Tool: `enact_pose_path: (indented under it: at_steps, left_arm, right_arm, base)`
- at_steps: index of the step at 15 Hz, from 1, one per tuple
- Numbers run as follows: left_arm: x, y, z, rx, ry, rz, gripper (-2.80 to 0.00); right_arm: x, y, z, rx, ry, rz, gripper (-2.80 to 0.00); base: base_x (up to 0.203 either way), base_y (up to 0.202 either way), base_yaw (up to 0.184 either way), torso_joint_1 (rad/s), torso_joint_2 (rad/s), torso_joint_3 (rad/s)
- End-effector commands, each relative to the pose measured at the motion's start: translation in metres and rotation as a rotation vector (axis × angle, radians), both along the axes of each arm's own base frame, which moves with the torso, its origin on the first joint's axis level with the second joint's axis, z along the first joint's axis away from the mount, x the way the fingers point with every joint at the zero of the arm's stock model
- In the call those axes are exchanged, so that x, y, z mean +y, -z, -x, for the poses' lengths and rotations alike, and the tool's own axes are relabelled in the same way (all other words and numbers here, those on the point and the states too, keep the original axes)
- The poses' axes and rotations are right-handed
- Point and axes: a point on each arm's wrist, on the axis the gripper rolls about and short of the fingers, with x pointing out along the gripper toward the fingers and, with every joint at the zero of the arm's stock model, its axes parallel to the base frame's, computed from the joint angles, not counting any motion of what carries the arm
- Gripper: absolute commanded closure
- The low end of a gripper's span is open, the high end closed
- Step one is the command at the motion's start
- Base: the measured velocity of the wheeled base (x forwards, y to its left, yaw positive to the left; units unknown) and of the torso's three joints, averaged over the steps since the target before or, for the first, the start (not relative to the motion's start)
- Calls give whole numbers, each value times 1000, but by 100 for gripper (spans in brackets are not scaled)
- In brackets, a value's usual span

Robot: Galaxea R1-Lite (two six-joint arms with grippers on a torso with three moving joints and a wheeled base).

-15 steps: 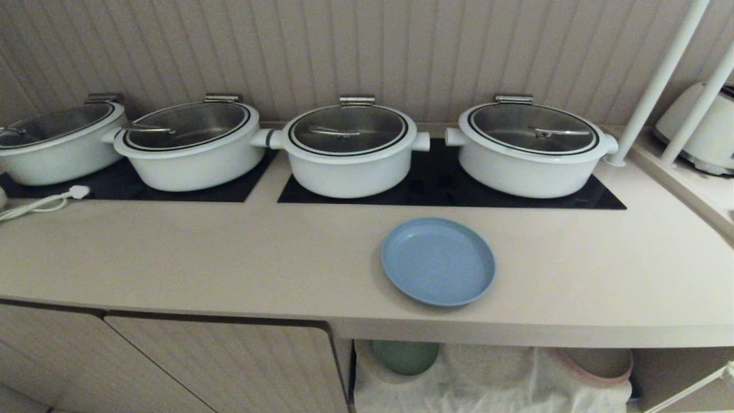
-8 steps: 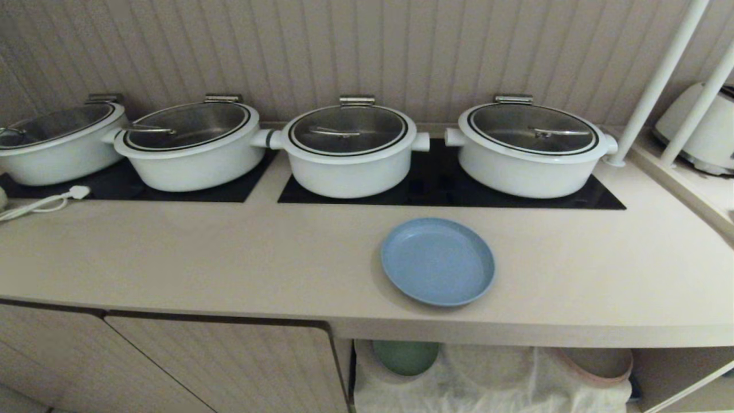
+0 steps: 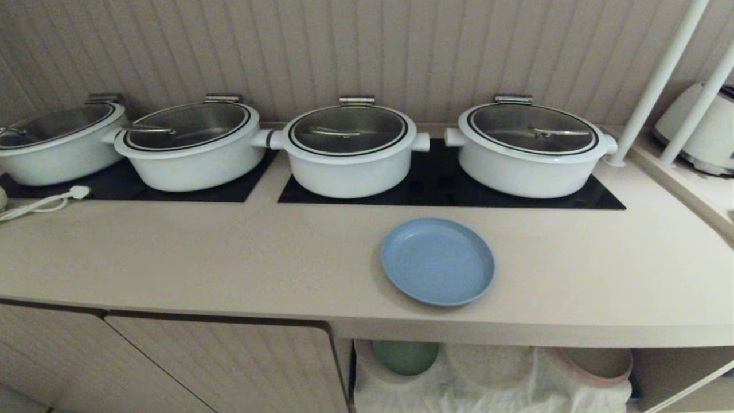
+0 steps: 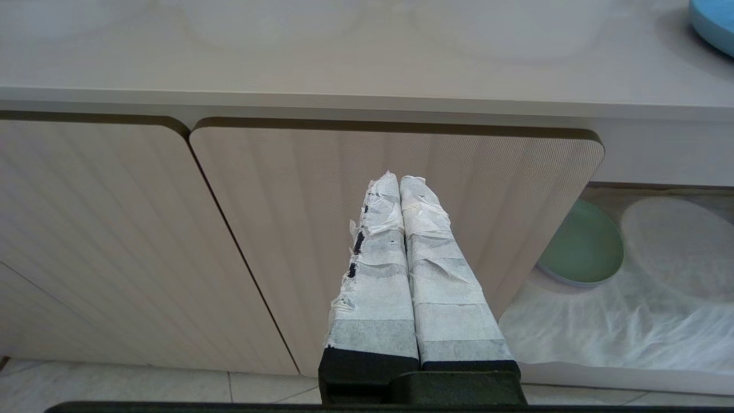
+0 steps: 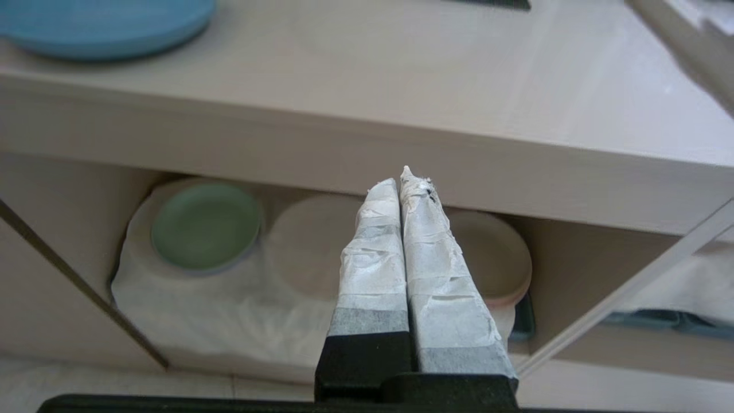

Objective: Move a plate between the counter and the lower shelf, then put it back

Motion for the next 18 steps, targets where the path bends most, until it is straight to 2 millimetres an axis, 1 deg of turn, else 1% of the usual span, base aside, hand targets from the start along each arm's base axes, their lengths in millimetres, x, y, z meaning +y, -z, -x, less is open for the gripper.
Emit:
enact_pose_path:
  at_steps: [1, 8, 18]
  left_arm:
    - [0, 0, 0, 0, 0, 0, 0]
    - [0, 0, 0, 0, 0, 0, 0]
    - [0, 0, 0, 0, 1, 0, 0]
  right_arm:
    - [0, 1, 1, -18, -2, -1, 0]
    - [0, 0, 1, -20, -2, -5, 0]
    - [0, 1, 1, -16, 2, -84, 0]
  base:
    - [0, 0, 0, 0, 0, 0]
    - [0, 0, 0, 0, 0, 0]
    - [0, 0, 0, 0, 0, 0]
